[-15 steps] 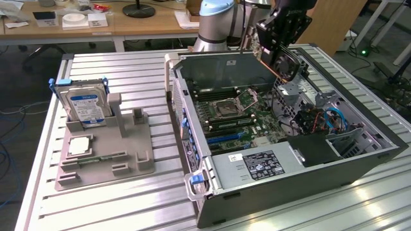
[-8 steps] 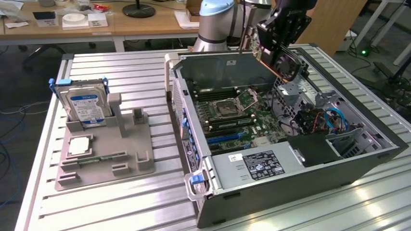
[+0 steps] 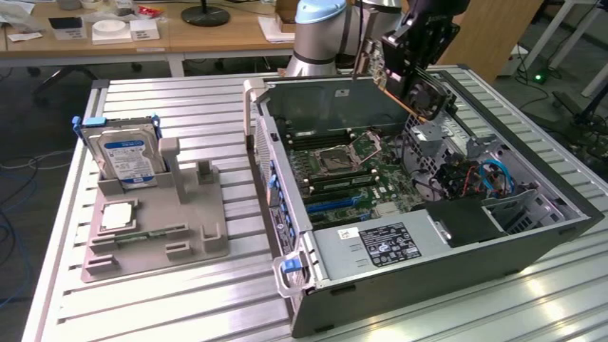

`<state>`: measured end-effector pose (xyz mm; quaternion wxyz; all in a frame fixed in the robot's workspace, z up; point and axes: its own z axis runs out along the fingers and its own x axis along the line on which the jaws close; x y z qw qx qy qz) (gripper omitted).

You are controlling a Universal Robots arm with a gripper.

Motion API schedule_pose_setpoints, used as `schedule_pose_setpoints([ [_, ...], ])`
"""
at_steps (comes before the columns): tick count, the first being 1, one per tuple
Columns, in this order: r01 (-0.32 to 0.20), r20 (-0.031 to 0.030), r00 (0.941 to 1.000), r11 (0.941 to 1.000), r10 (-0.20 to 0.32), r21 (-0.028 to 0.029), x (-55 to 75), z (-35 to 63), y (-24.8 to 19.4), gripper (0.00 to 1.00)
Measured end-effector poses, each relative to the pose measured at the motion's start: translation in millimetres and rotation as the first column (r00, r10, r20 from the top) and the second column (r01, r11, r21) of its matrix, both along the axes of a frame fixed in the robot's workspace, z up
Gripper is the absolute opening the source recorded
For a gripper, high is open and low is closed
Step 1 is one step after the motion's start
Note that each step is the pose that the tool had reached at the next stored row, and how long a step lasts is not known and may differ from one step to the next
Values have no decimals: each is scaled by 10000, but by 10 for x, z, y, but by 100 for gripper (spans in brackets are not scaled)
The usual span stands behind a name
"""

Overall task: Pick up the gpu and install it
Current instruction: 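Insert the gpu into the slot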

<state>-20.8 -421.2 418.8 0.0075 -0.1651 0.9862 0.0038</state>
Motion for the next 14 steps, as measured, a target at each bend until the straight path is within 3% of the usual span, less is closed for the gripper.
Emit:
schedule_pose_setpoints([
  [14,-829,1,9966,9966,829,0,0,-1,-20,28],
])
